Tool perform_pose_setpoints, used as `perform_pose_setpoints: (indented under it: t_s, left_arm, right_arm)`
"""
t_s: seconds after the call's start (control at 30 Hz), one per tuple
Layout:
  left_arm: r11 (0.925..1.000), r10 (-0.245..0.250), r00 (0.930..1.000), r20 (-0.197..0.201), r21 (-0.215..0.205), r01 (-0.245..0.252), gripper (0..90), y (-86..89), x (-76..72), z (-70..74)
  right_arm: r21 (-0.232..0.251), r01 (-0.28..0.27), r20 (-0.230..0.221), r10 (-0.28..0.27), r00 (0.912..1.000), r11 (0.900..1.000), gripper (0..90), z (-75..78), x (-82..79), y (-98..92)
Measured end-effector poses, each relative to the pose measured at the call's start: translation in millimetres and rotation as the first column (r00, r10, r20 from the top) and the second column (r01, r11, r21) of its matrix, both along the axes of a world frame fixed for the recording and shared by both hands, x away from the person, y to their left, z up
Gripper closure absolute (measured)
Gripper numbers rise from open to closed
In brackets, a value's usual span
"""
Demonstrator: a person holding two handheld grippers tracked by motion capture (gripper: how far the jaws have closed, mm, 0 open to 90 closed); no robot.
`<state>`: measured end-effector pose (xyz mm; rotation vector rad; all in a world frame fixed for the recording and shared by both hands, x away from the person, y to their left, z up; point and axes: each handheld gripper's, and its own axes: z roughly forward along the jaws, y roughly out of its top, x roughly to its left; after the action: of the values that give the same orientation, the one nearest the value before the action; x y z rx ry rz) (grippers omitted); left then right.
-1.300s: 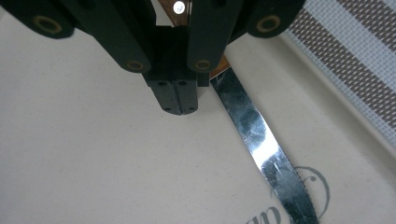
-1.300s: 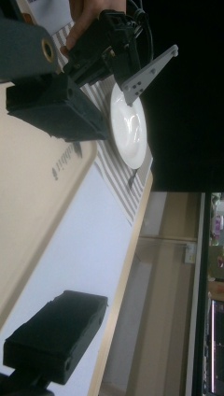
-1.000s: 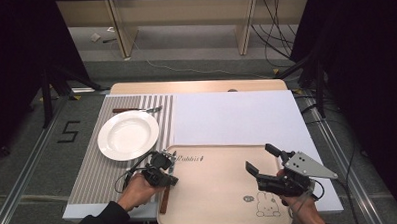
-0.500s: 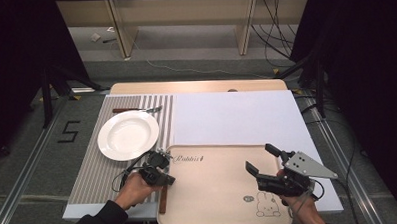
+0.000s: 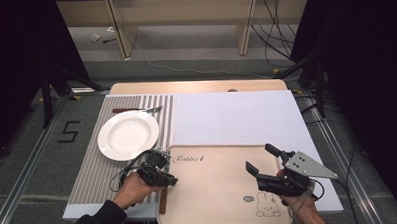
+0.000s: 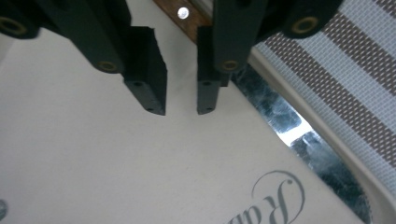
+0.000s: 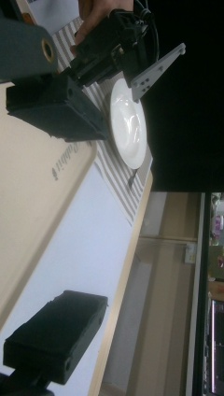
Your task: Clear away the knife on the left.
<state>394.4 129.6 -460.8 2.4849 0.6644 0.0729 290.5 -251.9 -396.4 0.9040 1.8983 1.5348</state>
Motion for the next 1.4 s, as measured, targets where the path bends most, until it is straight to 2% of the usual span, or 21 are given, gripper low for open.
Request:
perform_pose_setpoints:
  t_s: [0.03,0.07,0.1,0.13,0.17,0.2,0.23,0.27,0.4,0.57,0.7,0.73,0.8,0.87,0.9,0.93,1.0,1.07,1.17,1.2,1.4]
  left_arm:
    - [0.9912,-0.129,0.9872,0.093,-0.018,0.131,65.2,2.2,10.4,2.5]
    - [0.9912,-0.129,0.9872,0.093,-0.018,0.131,60.7,2.2,10.4,2.5]
    - [0.9849,-0.165,0.9797,0.113,-0.032,0.170,60.7,2.6,13.0,3.5]
    - [0.9630,0.200,0.9552,-0.218,-0.136,-0.233,57.0,-6.8,-22.7,4.4]
    - [0.9492,0.218,0.9455,-0.242,-0.173,-0.263,50.3,-8.4,-25.3,5.5]
    - [0.9409,0.205,0.9483,-0.242,-0.218,-0.259,46.3,-9.0,-26.8,7.7]
    - [0.9409,0.205,0.9483,-0.242,-0.218,-0.259,42.5,-9.0,-26.8,7.7]
    - [0.9374,0.195,0.9515,-0.238,-0.240,-0.252,42.5,-9.1,-27.2,8.7]
    - [0.9204,0.178,0.9615,-0.209,-0.310,-0.238,29.5,-8.2,-28.8,12.5]
    - [0.8922,0.174,0.9683,-0.179,-0.387,-0.232,21.2,-6.3,-30.5,17.7]
    - [0.8665,0.167,0.9733,-0.157,-0.448,-0.221,18.0,-4.3,-32.2,22.2]
    - [0.8599,0.163,0.9770,-0.137,-0.466,-0.209,17.3,-3.4,-33.1,24.3]
    - [0.8571,0.162,0.9788,-0.126,-0.474,-0.202,16.4,-2.9,-33.7,25.3]
    - [0.8488,0.157,0.9819,-0.105,-0.494,-0.189,16.2,-1.9,-35.0,27.3]
    - [0.8413,0.155,0.9846,-0.081,-0.512,-0.175,16.1,-0.9,-36.3,29.5]
    - [0.8413,0.155,0.9846,-0.081,-0.512,-0.175,16.1,-0.9,-36.3,29.5]
    - [0.8333,0.151,0.9881,-0.030,-0.534,-0.143,16.1,1.5,-39.3,33.8]
    - [0.8302,0.151,0.9884,-0.012,-0.541,-0.134,16.1,2.7,-40.3,35.1]
    - [0.8144,0.161,0.9866,0.024,-0.568,-0.120,16.0,6.7,-42.5,38.7]
    - [0.8122,0.166,0.9854,0.038,-0.572,-0.115,16.0,8.1,-43.1,39.8]
    - [0.8178,0.186,0.9788,0.086,-0.566,-0.106,16.0,13.6,-47.5,42.5]
  right_arm:
    - [0.001,0.000,0.001,0.000,1.0000,1.000,17.6,0.0,0.0,0.0]
    - [0.001,0.000,0.000,0.000,1.0000,1.000,17.6,0.0,0.0,0.0]
    - [0.001,0.000,0.000,0.000,1.0000,1.000,17.6,0.0,0.0,0.0]
    - [0.000,0.000,0.000,0.000,1.0000,1.000,17.6,0.0,-0.1,0.0]
    - [0.001,0.000,0.000,0.000,1.0000,1.000,17.6,0.0,0.0,0.1]
    - [0.000,0.000,0.000,0.000,1.0000,1.000,17.6,0.0,-0.1,0.1]
    - [0.000,0.000,0.000,0.000,1.0000,1.000,17.6,0.0,-0.1,0.1]
    - [0.001,0.000,0.001,0.000,1.0000,1.000,17.6,0.0,0.0,0.1]
    - [0.001,0.000,0.000,0.000,1.0000,1.000,17.6,0.0,0.0,0.0]
    - [0.002,0.000,-0.005,0.000,1.0000,1.000,17.6,0.0,-0.2,0.1]
    - [0.002,-0.001,-0.002,0.001,1.0000,1.000,17.6,0.0,0.1,-0.1]
    - [0.002,-0.001,-0.002,0.001,1.0000,1.000,17.6,0.0,0.1,-0.1]
    - [0.001,-0.001,-0.001,0.001,1.0000,1.000,17.6,0.0,0.0,0.0]
    - [0.002,-0.003,-0.001,0.003,1.0000,1.000,17.6,0.0,0.1,0.0]
    - [0.003,-0.002,-0.005,0.002,1.0000,1.000,17.6,0.0,-0.2,0.1]
    - [0.003,-0.002,-0.005,0.002,1.0000,1.000,17.6,0.0,-0.2,0.1]
    - [0.003,-0.004,-0.002,0.004,1.0000,1.000,17.6,0.0,0.0,0.0]
    - [0.002,-0.003,-0.002,0.003,1.0000,1.000,17.6,0.0,-0.1,0.0]
    - [0.003,-0.004,-0.002,0.004,1.0000,1.000,17.6,0.0,0.0,0.0]
    - [0.003,-0.004,-0.002,0.004,1.0000,1.000,17.6,0.0,0.0,0.0]
    - [0.007,-0.005,-0.006,0.005,1.0000,1.000,17.6,0.1,-0.7,0.4]
